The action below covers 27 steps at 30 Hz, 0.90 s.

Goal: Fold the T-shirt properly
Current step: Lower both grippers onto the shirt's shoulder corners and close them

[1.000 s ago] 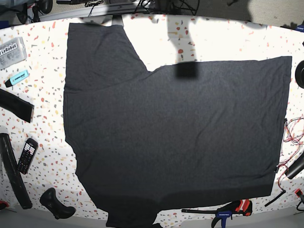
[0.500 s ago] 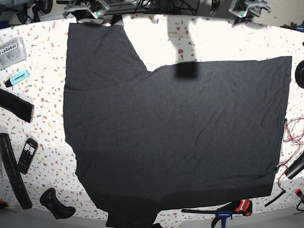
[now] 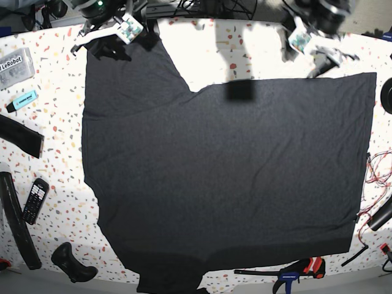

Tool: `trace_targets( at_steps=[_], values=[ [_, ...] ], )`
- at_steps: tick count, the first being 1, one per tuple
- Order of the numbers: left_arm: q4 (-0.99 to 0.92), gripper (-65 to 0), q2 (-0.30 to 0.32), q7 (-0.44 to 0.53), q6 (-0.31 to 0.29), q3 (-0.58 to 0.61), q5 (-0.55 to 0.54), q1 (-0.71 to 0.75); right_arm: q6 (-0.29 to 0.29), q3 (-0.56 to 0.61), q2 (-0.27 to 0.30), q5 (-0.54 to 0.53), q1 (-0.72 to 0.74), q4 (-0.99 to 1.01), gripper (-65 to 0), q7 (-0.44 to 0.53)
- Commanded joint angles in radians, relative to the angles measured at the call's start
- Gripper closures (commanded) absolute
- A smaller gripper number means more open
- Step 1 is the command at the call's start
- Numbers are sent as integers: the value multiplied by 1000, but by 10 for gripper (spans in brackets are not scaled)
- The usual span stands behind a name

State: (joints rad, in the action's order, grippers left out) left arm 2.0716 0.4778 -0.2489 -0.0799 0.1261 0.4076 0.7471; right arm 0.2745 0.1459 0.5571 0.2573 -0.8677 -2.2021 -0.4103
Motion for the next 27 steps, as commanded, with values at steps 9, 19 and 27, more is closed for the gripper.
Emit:
trace_targets(
  at_steps=[9, 19, 27],
  values=[
    [-329, -389, 147, 21, 14, -2, 69, -152, -14, -2, 5, 2, -5, -21, -421, -22],
    [-581, -389, 292, 154, 25, -2, 109, -168, -14, -2, 5, 2, -5, -21, -421, -25],
    [-655, -349, 303, 267, 28, -2, 109, -168, -14, -2, 2, 1, 16, -21, -421, -26]
  ],
)
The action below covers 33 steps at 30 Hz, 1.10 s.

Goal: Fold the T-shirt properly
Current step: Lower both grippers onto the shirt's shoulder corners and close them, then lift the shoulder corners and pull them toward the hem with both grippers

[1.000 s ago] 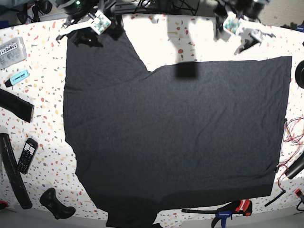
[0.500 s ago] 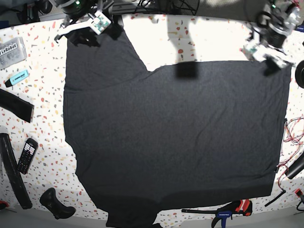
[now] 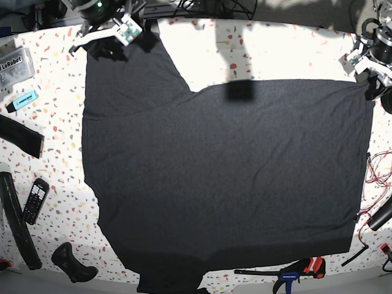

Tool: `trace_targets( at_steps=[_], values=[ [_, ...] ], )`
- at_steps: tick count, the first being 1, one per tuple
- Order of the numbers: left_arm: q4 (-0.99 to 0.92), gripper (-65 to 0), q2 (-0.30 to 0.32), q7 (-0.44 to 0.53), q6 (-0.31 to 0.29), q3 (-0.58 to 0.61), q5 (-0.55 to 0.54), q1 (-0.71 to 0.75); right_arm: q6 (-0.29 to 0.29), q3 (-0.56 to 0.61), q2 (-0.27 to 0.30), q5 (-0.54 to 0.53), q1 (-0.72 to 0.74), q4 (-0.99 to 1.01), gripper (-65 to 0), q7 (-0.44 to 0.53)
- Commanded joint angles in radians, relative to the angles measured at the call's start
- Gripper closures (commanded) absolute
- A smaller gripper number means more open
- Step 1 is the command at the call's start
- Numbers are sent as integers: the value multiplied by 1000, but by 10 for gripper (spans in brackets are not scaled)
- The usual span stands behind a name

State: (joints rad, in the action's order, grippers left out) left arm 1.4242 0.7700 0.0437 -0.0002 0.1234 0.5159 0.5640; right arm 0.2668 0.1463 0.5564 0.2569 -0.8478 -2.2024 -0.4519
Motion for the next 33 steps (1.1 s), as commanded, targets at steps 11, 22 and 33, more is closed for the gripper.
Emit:
trace_targets(
  at_steps=[11, 22, 33],
  values=[
    [-11, 0, 6, 11, -51, 1, 0, 15, 111, -2, 3, 54, 98, -12, -420, -32],
    [-11, 0, -45, 23, -52, 1, -3, 18, 421, -2, 118, 142, 121, -12, -420, -48],
    [-11, 0, -74, 40, -52, 1, -3, 18, 426, -2, 191, 159, 135, 145, -420, 45]
  ],
)
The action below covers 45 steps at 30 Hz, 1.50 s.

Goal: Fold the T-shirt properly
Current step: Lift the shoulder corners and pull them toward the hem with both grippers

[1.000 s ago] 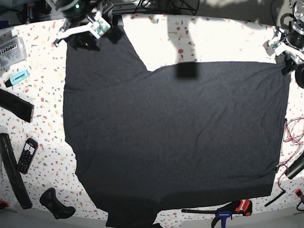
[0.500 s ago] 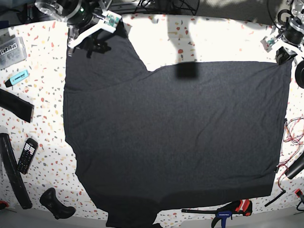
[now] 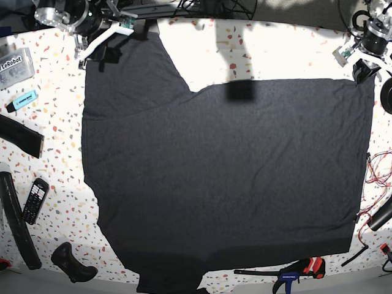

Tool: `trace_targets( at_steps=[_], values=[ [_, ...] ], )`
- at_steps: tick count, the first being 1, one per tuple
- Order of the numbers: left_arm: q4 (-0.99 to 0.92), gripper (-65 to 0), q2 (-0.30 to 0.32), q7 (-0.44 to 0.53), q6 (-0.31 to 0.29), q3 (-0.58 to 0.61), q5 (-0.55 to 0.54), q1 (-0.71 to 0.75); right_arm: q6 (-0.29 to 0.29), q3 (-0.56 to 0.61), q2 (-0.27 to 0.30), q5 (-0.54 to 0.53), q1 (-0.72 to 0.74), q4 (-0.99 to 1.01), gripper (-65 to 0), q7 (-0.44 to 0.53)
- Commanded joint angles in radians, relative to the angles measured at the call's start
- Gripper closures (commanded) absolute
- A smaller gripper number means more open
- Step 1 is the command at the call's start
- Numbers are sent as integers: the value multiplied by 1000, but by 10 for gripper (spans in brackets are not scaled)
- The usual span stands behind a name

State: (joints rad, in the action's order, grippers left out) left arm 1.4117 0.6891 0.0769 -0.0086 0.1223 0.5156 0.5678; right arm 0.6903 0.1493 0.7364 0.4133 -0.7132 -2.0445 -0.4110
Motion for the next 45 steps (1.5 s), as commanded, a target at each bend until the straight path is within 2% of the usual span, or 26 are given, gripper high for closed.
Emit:
trace_targets(
  at_steps=[1, 6, 10, 16, 18, 21, 28, 31, 36, 42, 45],
  values=[
    [2, 0, 7, 7, -43, 2, -3, 14, 3, -5, 11, 11, 8, 4, -419, 10],
    [2, 0, 6, 7, -43, 2, -3, 14, 4, -5, 11, 9, 56, 76, -415, 24],
    [2, 0, 6, 7, -43, 2, -3, 14, 5, -5, 11, 3, 85, 146, -325, 100],
    [2, 0, 6, 7, -43, 2, -3, 13, 0, -5, 9, 3, 92, 160, -306, 146],
    [2, 0, 6, 8, -43, 2, -3, 13, -21, -5, 9, 2, 105, 160, -269, 154],
    [2, 0, 7, 8, -43, 2, -3, 13, -40, -5, 8, -10, 134, 160, -166, 154],
    [2, 0, 6, 7, -43, 2, -3, 14, -42, -5, 3, -144, 188, 160, -9, 153],
    [2, 0, 6, 7, -43, 2, -3, 14, -41, -5, 3, -195, 198, 159, 0, 142],
    [2, 0, 6, 7, -43, 2, -3, 14, -45, -5, 3, -263, 201, 146, 0, 64],
    [2, 0, 7, 7, -43, 2, -3, 14, -47, -5, 3, -281, 204, 102, 0, 40],
    [4, 0, 7, 7, -43, 2, 2, 14, -83, -5, 3, -395, 204, 68, 0, -26]
  ],
)
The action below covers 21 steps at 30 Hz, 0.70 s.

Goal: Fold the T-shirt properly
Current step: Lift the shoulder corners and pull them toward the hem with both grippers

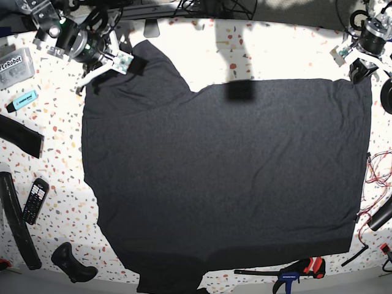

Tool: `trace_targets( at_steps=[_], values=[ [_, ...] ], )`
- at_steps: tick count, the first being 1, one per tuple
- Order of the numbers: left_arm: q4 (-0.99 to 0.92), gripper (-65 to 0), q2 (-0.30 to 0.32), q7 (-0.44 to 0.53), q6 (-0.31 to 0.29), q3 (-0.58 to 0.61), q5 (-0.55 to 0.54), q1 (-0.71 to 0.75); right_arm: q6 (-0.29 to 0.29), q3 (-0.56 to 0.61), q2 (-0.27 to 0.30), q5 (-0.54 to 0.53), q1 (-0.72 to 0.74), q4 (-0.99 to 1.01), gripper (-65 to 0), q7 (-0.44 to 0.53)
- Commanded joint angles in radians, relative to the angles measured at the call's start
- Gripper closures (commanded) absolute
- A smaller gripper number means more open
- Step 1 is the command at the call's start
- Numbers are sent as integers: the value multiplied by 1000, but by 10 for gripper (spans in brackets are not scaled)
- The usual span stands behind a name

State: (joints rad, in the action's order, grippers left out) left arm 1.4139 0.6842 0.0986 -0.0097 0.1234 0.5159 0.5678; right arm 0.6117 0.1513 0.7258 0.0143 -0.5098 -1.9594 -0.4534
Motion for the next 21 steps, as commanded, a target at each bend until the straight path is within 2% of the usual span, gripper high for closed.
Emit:
trace_targets(
  at_steps=[1, 3, 6, 11, 18, 21],
  values=[
    [8, 0, 12, -15, -42, 1, 2, 14, -26, -7, 14, -29, 0, -31, 0, -5],
    [23, 0, 12, -24, -42, 1, 1, 14, -59, -7, 14, -53, 0, -57, 0, -28],
    [60, 0, 12, -51, -42, 1, 0, 14, -75, -7, 14, -52, 6, -90, 0, -66],
    [157, 0, 13, -187, -42, 1, 0, 14, -135, -8, 14, -79, 41, -103, 0, -122],
    [271, 0, 15, -350, -42, 1, 3, 13, -168, -8, 14, -101, 119, -103, 0, -132],
    [307, 0, 15, -376, -41, 1, 54, 10, -188, -8, 14, -115, 164, -103, 0, -132]
  ],
)
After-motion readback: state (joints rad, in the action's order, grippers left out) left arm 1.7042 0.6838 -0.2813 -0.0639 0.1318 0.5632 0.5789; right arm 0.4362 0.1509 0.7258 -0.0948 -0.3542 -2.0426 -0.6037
